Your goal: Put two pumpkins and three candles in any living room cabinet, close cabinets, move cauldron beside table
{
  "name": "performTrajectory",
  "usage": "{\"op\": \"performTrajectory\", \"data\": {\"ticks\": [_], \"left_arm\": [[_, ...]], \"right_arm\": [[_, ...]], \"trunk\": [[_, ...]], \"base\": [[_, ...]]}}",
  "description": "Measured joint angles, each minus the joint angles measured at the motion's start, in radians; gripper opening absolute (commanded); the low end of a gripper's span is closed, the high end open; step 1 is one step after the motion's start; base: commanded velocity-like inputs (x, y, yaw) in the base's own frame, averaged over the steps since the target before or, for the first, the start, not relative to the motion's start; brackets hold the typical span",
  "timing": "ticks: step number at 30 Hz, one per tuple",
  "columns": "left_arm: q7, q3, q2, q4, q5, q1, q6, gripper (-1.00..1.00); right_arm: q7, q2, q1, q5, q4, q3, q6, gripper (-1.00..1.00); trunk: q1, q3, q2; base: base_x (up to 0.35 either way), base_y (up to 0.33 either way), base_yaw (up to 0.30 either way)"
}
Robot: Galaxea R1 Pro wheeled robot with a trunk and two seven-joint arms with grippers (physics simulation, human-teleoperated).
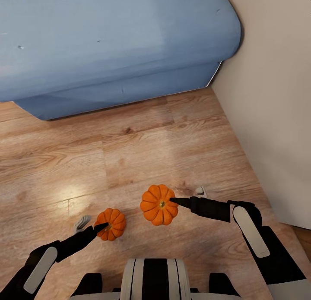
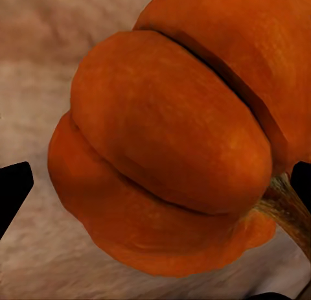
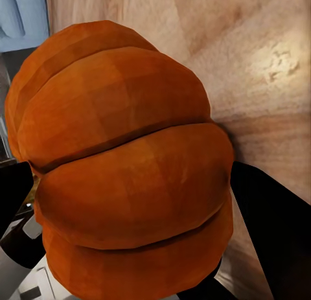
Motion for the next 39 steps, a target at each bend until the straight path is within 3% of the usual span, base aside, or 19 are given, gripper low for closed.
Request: {"op": "performTrajectory", "data": {"ticks": [1,2,26,29,39], "left_arm": [[0.000,0.000,0.000,0.000,0.000,0.000,0.000,1.00],[0.000,0.000,0.000,0.000,0.000,0.000,0.000,-1.00],[0.002,0.000,0.000,0.000,0.001,0.001,0.000,-1.00],[0.002,0.000,0.001,0.002,-0.028,0.001,-0.006,-1.00],[0.004,0.001,0.002,0.002,-0.027,0.001,-0.005,-1.00]], "right_arm": [[0.000,0.000,0.000,0.000,0.000,0.000,0.000,-1.00],[0.000,0.000,0.000,0.000,0.000,0.000,0.000,-1.00],[0.000,0.000,0.000,0.000,0.002,0.000,0.000,-1.00],[0.000,0.000,0.000,-0.004,0.001,0.000,0.001,-1.00],[0.000,0.000,0.000,-0.004,0.004,-0.001,0.000,-1.00]], "trunk": [[0.000,0.000,0.000],[0.000,0.000,0.000],[0.000,0.000,0.000],[-0.001,0.011,0.001],[-0.006,0.050,0.003]], "base": [[0.000,0.000,0.000],[0.000,0.000,0.000],[0.000,0.000,0.000],[0.000,0.000,0.000],[0.000,0.000,0.000]]}}
